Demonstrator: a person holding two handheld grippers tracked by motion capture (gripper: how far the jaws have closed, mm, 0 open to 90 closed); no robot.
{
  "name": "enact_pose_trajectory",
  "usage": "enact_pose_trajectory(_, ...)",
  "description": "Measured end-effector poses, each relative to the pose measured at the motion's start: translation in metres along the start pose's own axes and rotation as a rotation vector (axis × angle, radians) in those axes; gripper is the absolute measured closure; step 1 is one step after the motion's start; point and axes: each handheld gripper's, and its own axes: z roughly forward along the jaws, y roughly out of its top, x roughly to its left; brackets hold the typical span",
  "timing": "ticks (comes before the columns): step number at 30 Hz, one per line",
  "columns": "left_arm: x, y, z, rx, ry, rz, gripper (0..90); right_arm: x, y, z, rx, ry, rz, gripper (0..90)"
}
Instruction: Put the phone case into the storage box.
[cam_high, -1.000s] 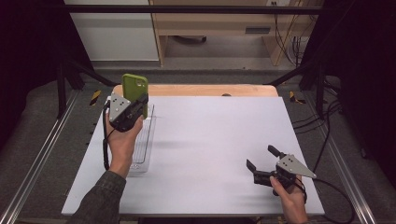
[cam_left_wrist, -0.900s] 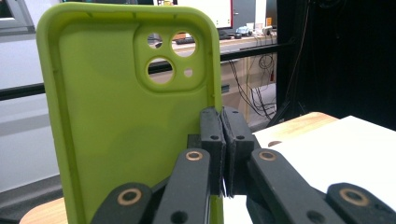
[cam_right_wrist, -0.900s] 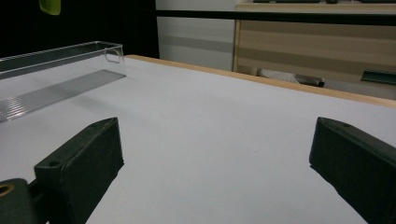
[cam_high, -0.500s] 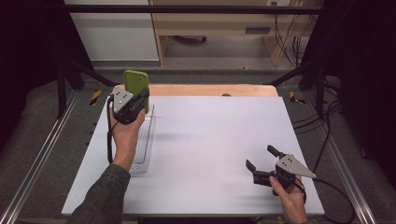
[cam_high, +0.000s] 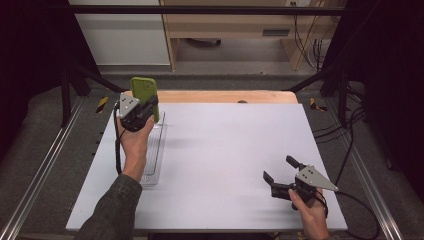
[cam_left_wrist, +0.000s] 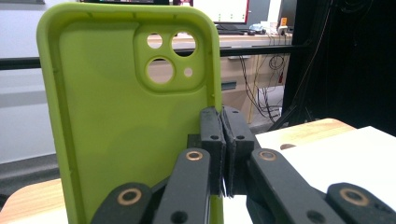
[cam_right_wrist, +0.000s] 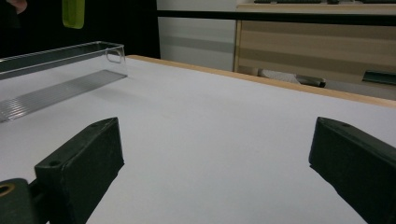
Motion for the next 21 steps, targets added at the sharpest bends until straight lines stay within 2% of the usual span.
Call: enact_pose_trajectory(21, 0.0003, -0.0043, 0.0023, 0.005, -0.003, -0.008, 87.7, 0.0003, -0.0001, -0.0002, 0.001, 0.005, -0.003, 2.7)
